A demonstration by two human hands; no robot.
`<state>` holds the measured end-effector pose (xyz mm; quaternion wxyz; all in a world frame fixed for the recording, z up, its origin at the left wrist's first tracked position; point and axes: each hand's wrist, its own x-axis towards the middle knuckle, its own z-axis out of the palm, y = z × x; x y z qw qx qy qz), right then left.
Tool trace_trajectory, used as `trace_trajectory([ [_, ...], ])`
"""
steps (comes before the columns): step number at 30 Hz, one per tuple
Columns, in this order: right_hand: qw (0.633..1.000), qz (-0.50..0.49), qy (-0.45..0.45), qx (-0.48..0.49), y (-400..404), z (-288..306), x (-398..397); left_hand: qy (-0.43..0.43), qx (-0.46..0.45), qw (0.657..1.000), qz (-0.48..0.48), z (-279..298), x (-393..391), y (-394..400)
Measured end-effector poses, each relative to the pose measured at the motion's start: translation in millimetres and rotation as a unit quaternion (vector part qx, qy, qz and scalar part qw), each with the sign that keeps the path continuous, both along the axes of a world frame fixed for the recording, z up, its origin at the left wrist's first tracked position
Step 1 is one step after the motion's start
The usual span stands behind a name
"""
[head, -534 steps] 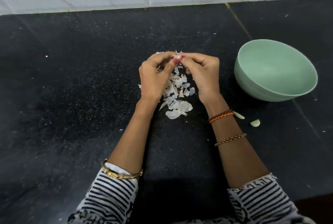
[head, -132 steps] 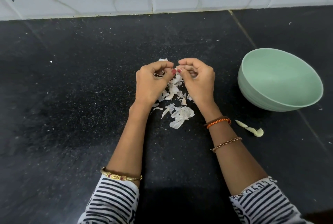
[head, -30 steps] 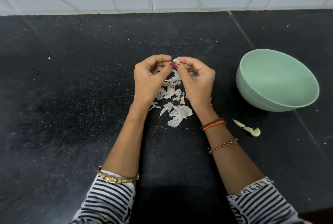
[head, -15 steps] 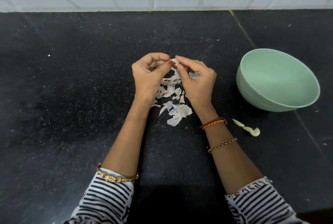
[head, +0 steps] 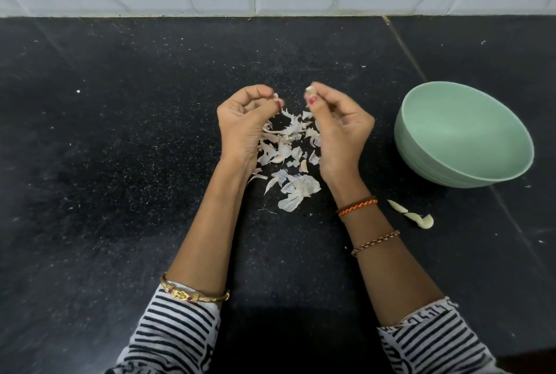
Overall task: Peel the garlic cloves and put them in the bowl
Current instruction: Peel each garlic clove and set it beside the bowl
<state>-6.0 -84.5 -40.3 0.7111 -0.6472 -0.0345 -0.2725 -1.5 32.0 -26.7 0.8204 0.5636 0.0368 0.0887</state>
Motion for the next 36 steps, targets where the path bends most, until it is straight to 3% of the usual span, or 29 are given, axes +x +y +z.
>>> trace_trajectory([
  [2,0.999,-0.009,0.023,0.036,-3.8,1.6,2.2,-0.016,0.049,0.998,0.03,-1.0,-0.3,1.8],
  [5,0.998,-0.008,0.022,-0.056,-3.3,-1.6,2.8,-0.049,0.134,0.99,0.018,-1.3,-3.3,-1.9],
  [9,0.982,-0.032,-0.016,-0.185,0.3,-7.2,2.2,-0.07,0.184,0.98,-0.023,-2.6,-5.2,-3.9],
  [23,0.938,-0.073,-0.15,-0.303,-4.3,-11.5,5.6,-0.052,0.118,0.991,-0.03,-4.8,-3.9,-3.3],
  [29,0.962,-0.023,-0.121,-0.242,-3.1,-7.8,1.4,-0.046,0.067,0.996,-0.032,-3.9,-2.6,-6.3],
  [33,0.996,0.052,-0.03,-0.061,3.0,0.2,-4.5,-0.068,0.048,0.996,-0.032,-1.8,-2.4,-9.2],
  [36,0.991,0.101,0.047,0.077,10.1,4.0,-7.9,-0.074,0.051,0.996,-0.025,-2.5,-2.4,-10.0],
])
